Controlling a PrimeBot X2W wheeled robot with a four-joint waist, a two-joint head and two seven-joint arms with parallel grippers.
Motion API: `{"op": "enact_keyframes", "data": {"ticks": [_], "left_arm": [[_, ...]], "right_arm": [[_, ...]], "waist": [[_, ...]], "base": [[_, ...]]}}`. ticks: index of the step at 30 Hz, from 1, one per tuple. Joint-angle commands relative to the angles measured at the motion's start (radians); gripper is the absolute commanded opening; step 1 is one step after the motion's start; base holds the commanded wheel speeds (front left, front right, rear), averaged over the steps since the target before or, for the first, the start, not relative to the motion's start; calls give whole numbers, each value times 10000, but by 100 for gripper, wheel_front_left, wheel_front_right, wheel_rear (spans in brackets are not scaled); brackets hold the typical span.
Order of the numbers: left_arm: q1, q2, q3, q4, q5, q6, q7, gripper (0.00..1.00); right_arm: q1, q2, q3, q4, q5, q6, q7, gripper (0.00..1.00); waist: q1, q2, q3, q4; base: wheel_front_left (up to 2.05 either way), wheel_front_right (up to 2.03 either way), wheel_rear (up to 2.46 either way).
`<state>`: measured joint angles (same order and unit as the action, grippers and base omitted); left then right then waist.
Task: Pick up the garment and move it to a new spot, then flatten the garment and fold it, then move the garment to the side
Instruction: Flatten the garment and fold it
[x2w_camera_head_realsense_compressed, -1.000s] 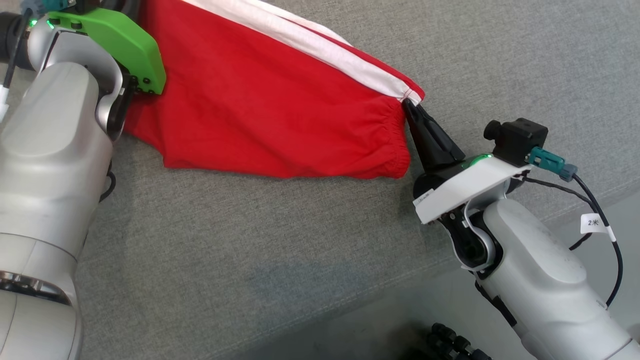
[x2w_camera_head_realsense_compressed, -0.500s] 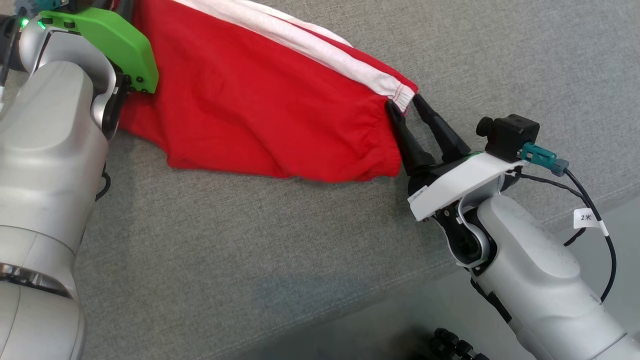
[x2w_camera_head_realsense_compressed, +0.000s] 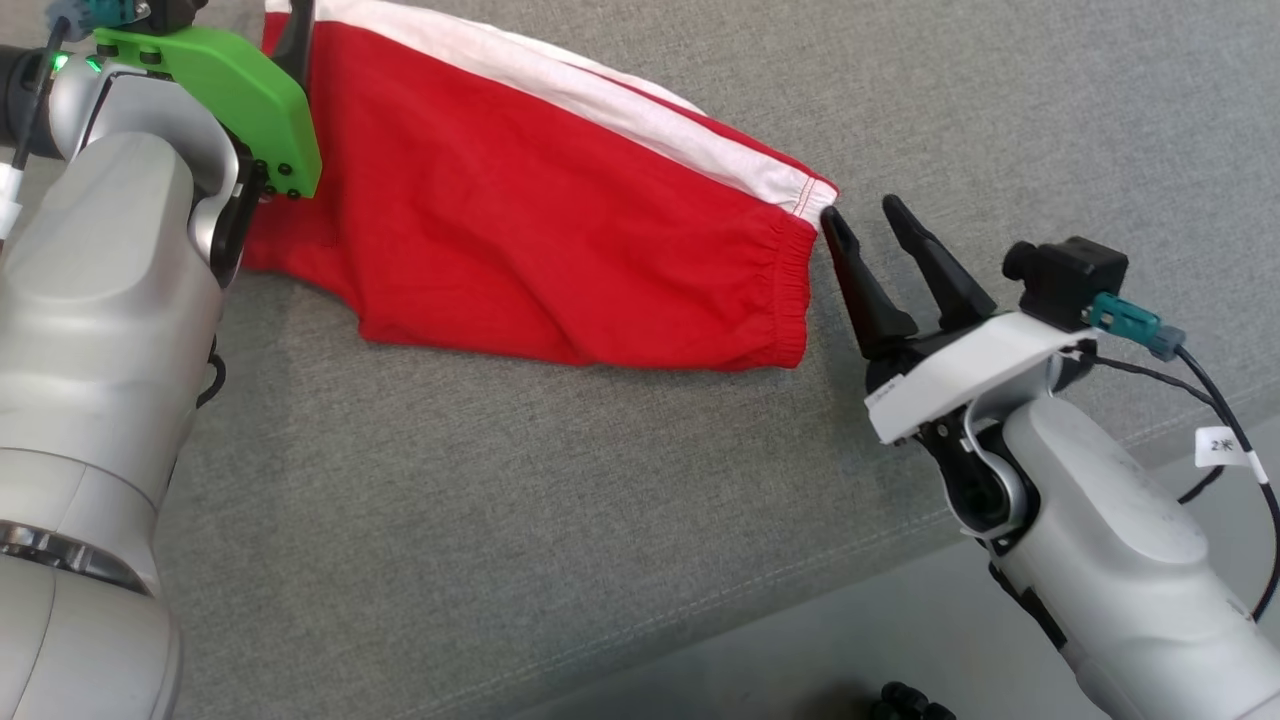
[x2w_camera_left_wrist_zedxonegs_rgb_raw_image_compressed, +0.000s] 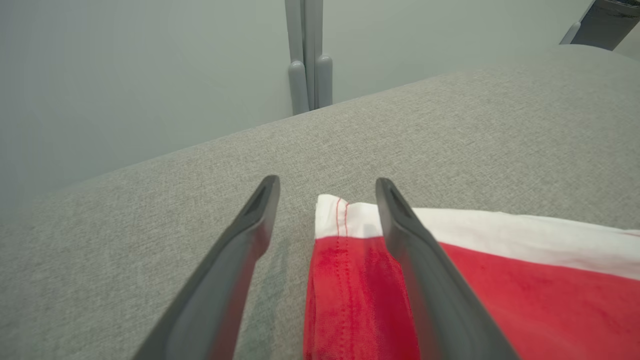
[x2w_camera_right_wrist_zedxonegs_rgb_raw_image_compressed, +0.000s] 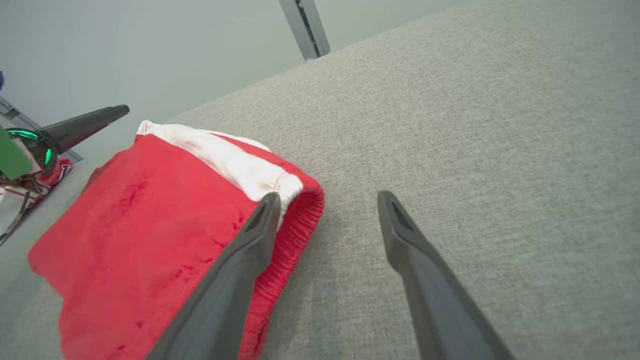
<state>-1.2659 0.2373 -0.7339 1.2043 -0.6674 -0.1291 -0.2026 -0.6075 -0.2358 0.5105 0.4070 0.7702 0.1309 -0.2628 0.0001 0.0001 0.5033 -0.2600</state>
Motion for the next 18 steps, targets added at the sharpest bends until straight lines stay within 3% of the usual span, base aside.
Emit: {"op": "enact_keyframes", "data": {"ticks": [1, 8, 18], "left_arm": [[96, 87, -44, -15, -131, -14, 133, 100], [785, 479, -195, -798, -1122, -15, 867, 100], [2368, 573, -494, -1813, -2144, -14, 1271, 100]], "right_arm": [[267, -146, -131, -66, -99, -3, -41, 100], [1120, -612, -854, -350, -306, -3, -41, 100], [2286, -563, -1875, -1152, -747, -3, -40, 100]], "waist": [[-1, -1, -252, 145], [-1, -1, -968, 571], [-1, -1, -1652, 1074]], "base": [[0, 0, 0], [0, 0, 0], [0, 0, 0]]}}
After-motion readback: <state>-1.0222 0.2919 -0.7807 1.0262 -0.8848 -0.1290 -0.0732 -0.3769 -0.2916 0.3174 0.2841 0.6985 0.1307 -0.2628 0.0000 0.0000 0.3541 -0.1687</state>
